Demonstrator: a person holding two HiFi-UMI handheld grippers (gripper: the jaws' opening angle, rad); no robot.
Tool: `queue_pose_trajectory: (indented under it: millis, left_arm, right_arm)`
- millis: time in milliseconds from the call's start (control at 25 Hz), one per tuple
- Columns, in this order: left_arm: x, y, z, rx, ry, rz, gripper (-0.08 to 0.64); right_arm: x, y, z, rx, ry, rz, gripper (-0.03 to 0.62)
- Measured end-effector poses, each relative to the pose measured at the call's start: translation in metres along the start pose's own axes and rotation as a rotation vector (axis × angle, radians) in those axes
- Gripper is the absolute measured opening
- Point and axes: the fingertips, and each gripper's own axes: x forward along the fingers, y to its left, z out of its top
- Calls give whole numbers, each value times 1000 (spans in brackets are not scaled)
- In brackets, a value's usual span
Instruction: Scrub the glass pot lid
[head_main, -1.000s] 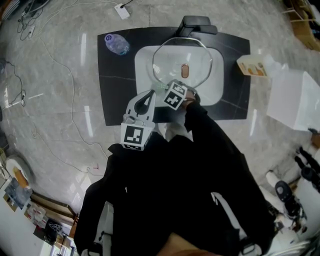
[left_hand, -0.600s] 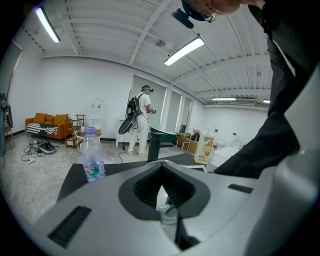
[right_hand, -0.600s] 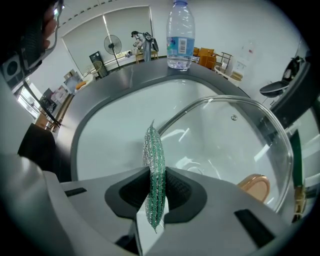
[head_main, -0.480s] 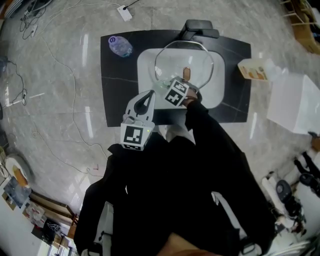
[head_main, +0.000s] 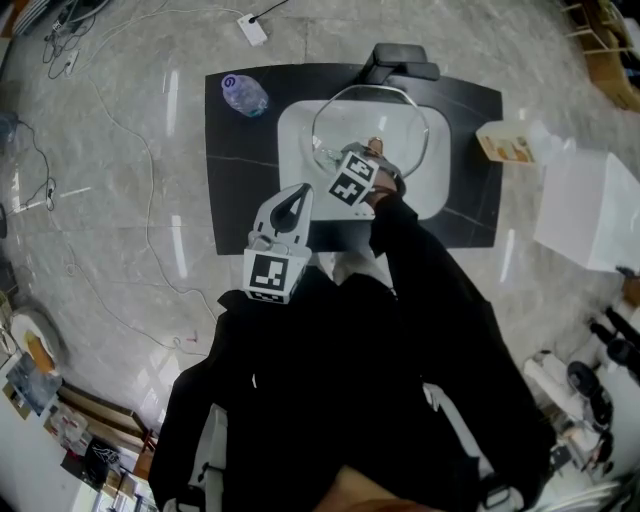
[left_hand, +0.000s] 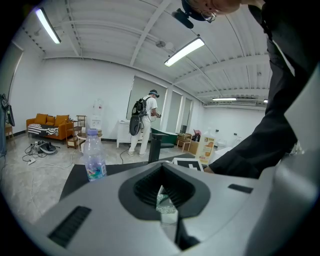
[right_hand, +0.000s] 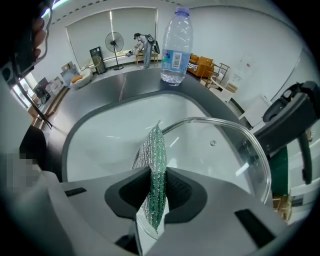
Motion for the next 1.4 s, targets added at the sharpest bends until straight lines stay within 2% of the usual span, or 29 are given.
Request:
queue_pose_trajectory:
  millis: [200, 360, 520, 960, 1400]
  left_arm:
    - [-4, 4, 0, 0, 1, 8, 3]
    - [-5, 6, -3, 33, 12, 3, 3]
    - [-4, 4, 0, 2, 1, 6, 3]
    - [1, 2, 3, 1, 1, 4, 3]
    - [4, 3, 8, 17, -3, 5, 3]
  right_arm:
    - [-4, -10, 9, 0, -9, -9, 69]
    - [-7, -19, 14, 8, -20, -25, 69]
    - [-10, -27, 19, 20, -33, -36, 69]
    - [-21, -58, 29, 10, -55, -78, 69]
    - [-29, -85, 39, -50, -49, -150, 69]
